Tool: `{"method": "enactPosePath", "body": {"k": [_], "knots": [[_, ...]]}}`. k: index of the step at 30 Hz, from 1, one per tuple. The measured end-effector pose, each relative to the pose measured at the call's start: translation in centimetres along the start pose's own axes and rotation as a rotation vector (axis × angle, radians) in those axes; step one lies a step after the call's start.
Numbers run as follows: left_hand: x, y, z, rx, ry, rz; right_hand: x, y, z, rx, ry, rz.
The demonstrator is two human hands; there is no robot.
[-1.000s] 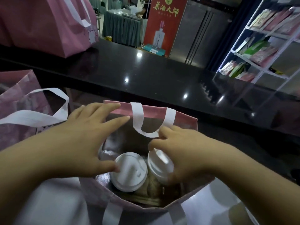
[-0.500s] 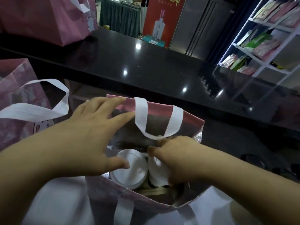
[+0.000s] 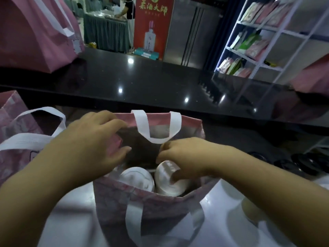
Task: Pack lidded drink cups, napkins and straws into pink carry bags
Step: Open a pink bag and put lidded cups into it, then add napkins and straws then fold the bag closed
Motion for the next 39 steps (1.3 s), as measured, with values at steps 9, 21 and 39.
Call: {"method": "enactPosePath", "body": {"k": [9, 21, 39], "knots": [[-5.3, 1.8, 1.7, -0.146, -0.243, -0.13, -1.7, 6.4, -11.8, -0.585, -0.211, 0.292], [-28.1, -4.6, 1.9, 0.0, -0.411, -0.297, -8.7, -5.6, -32.7, -0.704, -0.673, 0.305], [-59.0, -23.9, 5.3, 0.234, -0.489, -0.589, -25.9, -26.3, -59.0, -0.438, -1.194, 0.403]]}}
Point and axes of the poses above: each hand's wrist, its own z-axis towards the middle knuckle, its own y-axis out of the back of the hand, x = y × z, the point moved 5 cm from there along z, towards the middle knuckle, and after that the axes turned 2 degrees about -x, right-handed, at the moved point
